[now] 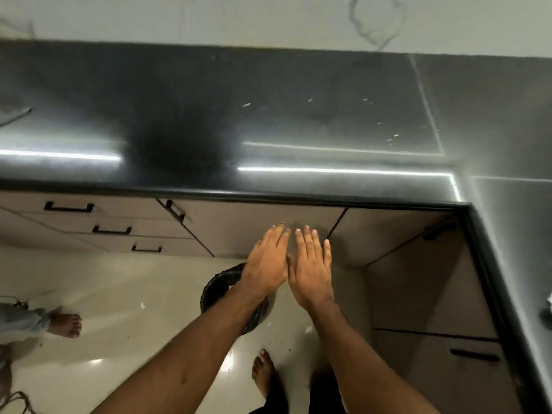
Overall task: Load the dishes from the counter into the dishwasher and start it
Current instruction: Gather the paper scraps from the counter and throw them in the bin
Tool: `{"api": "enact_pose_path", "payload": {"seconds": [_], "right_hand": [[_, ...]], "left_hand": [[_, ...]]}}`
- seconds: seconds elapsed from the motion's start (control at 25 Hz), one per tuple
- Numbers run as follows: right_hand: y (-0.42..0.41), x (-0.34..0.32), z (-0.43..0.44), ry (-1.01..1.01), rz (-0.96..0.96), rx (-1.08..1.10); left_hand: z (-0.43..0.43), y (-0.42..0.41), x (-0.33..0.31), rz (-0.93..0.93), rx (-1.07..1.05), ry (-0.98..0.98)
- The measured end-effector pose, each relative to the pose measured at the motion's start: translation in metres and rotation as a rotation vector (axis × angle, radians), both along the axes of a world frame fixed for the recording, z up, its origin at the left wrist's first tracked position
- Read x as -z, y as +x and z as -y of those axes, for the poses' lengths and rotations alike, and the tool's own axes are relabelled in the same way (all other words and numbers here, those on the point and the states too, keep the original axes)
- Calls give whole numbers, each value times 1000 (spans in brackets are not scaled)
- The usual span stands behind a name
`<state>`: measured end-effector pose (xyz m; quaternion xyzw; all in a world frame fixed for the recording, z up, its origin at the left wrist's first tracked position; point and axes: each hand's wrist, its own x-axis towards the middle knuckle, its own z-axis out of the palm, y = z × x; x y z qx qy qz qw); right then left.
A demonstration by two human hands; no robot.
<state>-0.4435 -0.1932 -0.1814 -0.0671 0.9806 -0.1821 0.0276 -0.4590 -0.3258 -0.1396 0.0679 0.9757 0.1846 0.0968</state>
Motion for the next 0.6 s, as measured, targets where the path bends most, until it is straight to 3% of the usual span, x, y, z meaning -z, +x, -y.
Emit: {"api": "enact_pose_path", "payload": {"seconds": [0.32, 0.6], "right_hand": [[4, -99, -158, 76, -152, 232], [57, -109, -293, 59, -2, 358]], "left_hand": [[-131, -31, -86, -125, 431, -79], [-264, -26, -107, -65, 733, -134]]}}
